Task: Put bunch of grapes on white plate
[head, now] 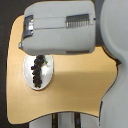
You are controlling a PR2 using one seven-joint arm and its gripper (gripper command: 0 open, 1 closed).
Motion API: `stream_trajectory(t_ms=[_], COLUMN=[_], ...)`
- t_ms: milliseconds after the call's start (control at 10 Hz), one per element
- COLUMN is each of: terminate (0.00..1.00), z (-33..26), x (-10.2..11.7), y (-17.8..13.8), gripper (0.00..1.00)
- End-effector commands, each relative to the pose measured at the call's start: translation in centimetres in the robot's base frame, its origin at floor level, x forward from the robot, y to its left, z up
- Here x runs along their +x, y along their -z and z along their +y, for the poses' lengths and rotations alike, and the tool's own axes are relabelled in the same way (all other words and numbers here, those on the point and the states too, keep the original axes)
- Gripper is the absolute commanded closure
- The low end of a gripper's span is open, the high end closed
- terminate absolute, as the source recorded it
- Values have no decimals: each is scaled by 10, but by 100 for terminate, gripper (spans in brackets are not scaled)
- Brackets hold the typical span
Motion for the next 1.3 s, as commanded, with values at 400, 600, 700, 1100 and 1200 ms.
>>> stream_trajectory(t_ms=[400,600,700,1100,1200], terminate=[0,0,0,0,100], z=[-272,-307,-322,-369,-371], x=[-11,-9,-10,0,3], y=[-61,-72,-76,-78,-74], gripper=[0,0,0,0,0])
